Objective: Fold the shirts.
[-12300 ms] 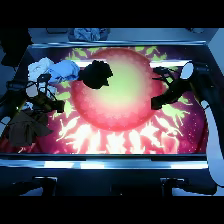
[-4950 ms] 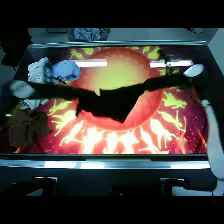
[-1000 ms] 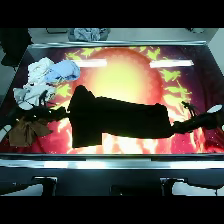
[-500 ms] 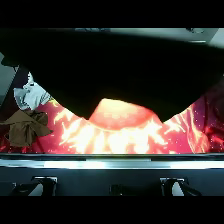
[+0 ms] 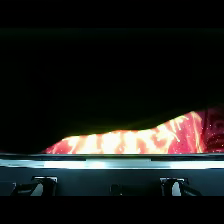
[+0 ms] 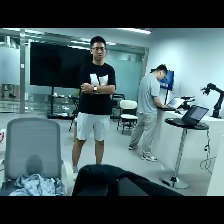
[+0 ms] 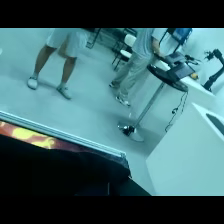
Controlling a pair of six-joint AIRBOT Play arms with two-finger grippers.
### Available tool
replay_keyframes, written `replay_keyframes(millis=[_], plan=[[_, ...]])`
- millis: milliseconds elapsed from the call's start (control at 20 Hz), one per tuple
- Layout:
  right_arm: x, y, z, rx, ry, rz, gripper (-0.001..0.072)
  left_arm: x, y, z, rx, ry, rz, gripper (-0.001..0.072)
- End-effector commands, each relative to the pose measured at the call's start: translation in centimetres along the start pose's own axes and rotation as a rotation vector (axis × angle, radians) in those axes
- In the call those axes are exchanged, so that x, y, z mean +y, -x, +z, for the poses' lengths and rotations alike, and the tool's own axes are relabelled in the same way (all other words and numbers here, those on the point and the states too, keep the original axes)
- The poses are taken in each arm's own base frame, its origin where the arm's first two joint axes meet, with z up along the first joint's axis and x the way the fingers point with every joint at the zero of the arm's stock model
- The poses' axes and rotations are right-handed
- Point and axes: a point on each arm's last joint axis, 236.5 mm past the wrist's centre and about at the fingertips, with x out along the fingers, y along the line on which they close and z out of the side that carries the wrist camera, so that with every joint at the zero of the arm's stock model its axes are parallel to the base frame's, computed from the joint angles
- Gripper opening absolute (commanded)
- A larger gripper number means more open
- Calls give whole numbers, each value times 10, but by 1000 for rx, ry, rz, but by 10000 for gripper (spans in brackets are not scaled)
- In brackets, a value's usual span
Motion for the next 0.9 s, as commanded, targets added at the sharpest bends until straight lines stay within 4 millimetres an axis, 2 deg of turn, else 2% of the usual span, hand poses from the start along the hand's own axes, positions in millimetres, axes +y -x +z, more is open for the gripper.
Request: replay_keyframes(millis=[0, 50, 100, 150, 200, 300, 400, 450, 550, 600, 700, 850], plan=[[3, -18, -27, 112, -37, 38, 39, 2, -3, 0, 3, 58, 4, 27], [7, -35, -43, 170, -49, 74, 39, 7, -11, -10, 36, 61, 12, 27], [11, -55, -62, 239, -54, 117, 39, 22, -24, -34, 124, 54, 51, 27], [23, -79, -89, 333, -76, 194, 39, 44, -40, -71, 260, 48, 105, 27], [41, -106, -128, 462, -102, 305, 39, 70, -58, -126, 440, 60, 157, 28], [87, -149, -217, 765, -143, 536, 39, 112, -89, -243, 768, 107, 202, 29], [144, -187, -302, 1018, -117, 707, 39, 135, -112, -357, 998, 162, 192, 29], [175, -209, -338, 1091, -92, 765, 40, 145, -120, -409, 1079, 195, 199, 29], [226, -259, -390, 1115, -104, 786, 41, 162, -129, -506, 1217, 255, 221, 29], [242, -282, -410, 1108, -145, 749, 41, 169, -133, -540, 1254, 282, 229, 29], [262, -327, -434, 1050, -294, 651, 41, 178, -155, -586, 1231, 345, 234, 29], [272, -380, -434, 884, -409, 558, 41, 185, -192, -618, 1121, 437, 243, 29]])
